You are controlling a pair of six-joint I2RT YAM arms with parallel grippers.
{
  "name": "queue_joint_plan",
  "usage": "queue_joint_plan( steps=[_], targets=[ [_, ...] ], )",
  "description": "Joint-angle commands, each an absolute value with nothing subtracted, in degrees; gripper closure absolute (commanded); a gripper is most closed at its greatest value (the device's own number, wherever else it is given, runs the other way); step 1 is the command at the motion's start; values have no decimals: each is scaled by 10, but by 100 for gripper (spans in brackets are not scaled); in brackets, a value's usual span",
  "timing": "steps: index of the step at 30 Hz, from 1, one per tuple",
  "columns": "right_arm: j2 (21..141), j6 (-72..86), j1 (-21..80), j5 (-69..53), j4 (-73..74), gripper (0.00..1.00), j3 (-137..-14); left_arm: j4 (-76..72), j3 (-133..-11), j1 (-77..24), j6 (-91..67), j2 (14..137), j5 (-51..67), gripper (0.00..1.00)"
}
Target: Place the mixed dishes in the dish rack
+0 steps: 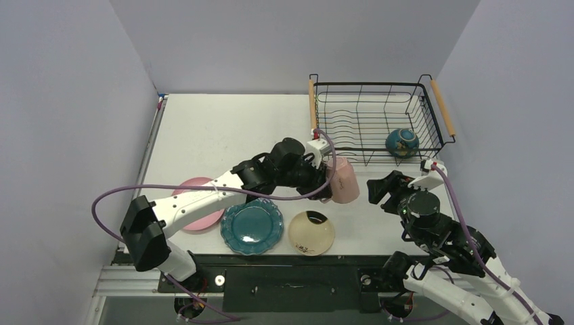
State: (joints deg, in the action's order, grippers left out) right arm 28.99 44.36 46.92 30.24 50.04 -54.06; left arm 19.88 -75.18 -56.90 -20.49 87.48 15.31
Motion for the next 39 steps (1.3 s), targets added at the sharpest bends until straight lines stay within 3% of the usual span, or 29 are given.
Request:
queue_joint_plan(
  steps=[1, 7, 11, 15, 23, 31, 36, 39],
  targets=[
    [294, 454, 468, 272, 481, 37, -531, -40, -703, -528, -391, 809, 270, 100],
    [276, 457, 468, 200, 410, 37, -504, -260, -628, -458, -620, 802, 378, 100],
    [274, 461, 468, 199, 410, 38, -506, -204, -632, -458, -581, 803, 366, 100],
    [252, 477, 469, 181, 404, 37, -497, -307, -587, -458, -665, 802, 384, 100],
    [209, 563, 469, 43, 157, 37, -384, -461, -561, -464, -761, 822, 381, 100],
    [221, 621, 469, 27, 43, 37, -333, -549, -543, -470, -835, 839, 372, 100],
    [204, 632, 469, 52, 21, 43, -322, -591, -520, -472, -869, 845, 366, 100],
    [189, 602, 469, 66, 94, 42, -358, -586, -507, -464, -870, 841, 365, 100]
  ],
)
